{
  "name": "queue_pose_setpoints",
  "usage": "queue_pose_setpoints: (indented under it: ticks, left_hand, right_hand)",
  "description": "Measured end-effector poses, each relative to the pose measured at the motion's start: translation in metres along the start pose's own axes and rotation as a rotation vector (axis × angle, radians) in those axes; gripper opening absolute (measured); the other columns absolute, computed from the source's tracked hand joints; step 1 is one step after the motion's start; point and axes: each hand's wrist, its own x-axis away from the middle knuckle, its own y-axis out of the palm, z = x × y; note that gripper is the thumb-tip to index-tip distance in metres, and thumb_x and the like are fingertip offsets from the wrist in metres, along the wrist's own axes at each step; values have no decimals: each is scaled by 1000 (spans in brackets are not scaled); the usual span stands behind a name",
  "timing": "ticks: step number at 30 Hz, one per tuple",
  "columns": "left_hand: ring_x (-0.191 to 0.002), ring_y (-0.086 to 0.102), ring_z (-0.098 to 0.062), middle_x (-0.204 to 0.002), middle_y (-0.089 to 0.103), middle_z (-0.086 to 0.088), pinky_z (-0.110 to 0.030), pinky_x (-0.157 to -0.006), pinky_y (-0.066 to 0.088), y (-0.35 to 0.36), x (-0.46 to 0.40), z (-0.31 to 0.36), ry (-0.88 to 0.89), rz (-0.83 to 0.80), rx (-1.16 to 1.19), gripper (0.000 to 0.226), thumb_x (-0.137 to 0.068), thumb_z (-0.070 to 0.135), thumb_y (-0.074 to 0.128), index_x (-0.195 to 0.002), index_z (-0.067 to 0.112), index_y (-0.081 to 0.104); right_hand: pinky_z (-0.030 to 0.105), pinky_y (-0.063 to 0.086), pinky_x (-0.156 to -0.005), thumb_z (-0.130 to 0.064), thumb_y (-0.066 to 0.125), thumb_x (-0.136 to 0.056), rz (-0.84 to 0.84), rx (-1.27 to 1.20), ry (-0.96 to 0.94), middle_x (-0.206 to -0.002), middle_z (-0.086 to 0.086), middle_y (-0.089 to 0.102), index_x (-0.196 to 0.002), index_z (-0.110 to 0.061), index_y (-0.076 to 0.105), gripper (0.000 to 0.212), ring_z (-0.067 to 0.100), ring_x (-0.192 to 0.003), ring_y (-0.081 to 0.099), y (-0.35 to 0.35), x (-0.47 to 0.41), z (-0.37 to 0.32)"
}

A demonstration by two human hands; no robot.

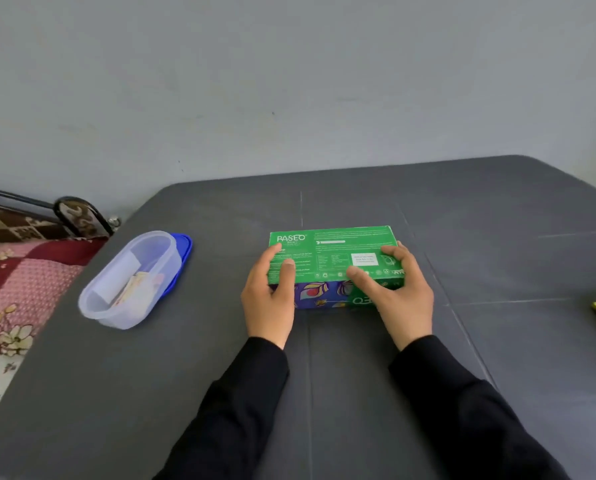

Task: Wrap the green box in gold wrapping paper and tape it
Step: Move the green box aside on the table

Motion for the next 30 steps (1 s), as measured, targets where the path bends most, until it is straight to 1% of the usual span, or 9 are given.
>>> queue_pose_setpoints:
  ticks: [5,10,14,16,18,20,24,27,30]
  left_hand:
    - [-104,65,-16,-129,67,7,-33,-95,52,-4,4,7,-7,-30,23,34,-101,39,56,-134,34,62]
    - [-128,56,-16,-141,59,5,-41,-109,47,-12,6,17,-60,-126,39,39,-102,43,53,-139,32,58]
    - [-137,49,-15,-149,54,5,-38,-114,41,-25,8,27,-85,-161,12,44,-104,41,49,-146,28,53]
    - [-135,50,-15,-147,55,3,-41,-114,42,-34,8,31,-79,-147,-10,43,-104,39,50,-144,26,55]
    - [-133,52,-15,-144,58,3,-39,-113,43,-45,6,35,-62,-134,-22,40,-102,35,53,-140,24,58]
    - [-130,54,-12,-138,60,6,-29,-107,43,-61,3,42,-39,-124,-50,36,-101,29,56,-135,23,61]
    - [-120,59,-7,-126,66,11,-22,-100,43,-113,-11,47,37,-84,-115,26,-98,21,60,-123,23,66]
    - [-111,61,-5,-116,68,13,-9,-91,42,-159,-24,43,64,-9,-177,21,-96,17,61,-115,22,69]
    - [-112,59,-13,-116,70,5,-9,-81,37,-200,-38,35,73,97,-327,19,-94,17,62,-111,21,71]
  right_hand:
    - [39,45,-113,-51,97,-55,-74,56,-75,-147,-13,53,-120,-35,61,76,9,-134,50,-5,8,-9]
    - [34,42,-113,-51,95,-57,-111,149,-56,-151,-6,50,-120,-35,59,74,17,-138,48,-9,12,-15]
    - [37,31,-119,-47,90,-71,-176,367,-52,-168,0,25,-137,-31,60,74,23,-153,26,-19,16,-32]
    - [32,28,-118,-39,86,-81,-134,417,-166,-163,0,35,-131,-26,66,56,21,-153,27,-16,22,-42]
    - [26,32,-112,-32,80,-88,-122,414,-285,-145,1,58,-122,-20,72,37,21,-142,45,-7,30,-55]
    - [22,41,-102,-28,77,-91,-208,387,-304,-124,-2,71,-117,-19,75,28,15,-122,61,9,39,-72]
    - [18,51,-93,-21,78,-87,-472,307,-258,-99,-9,75,-108,-17,78,21,4,-96,68,67,58,-100]
    - [0,44,-74,-24,81,-85,-648,300,-208,-102,-6,75,-113,-15,76,30,4,-91,68,119,73,-113]
    - [10,42,-84,-27,84,-80,-784,323,-109,-122,-3,72,-129,-16,68,53,9,-111,67,166,84,-120]
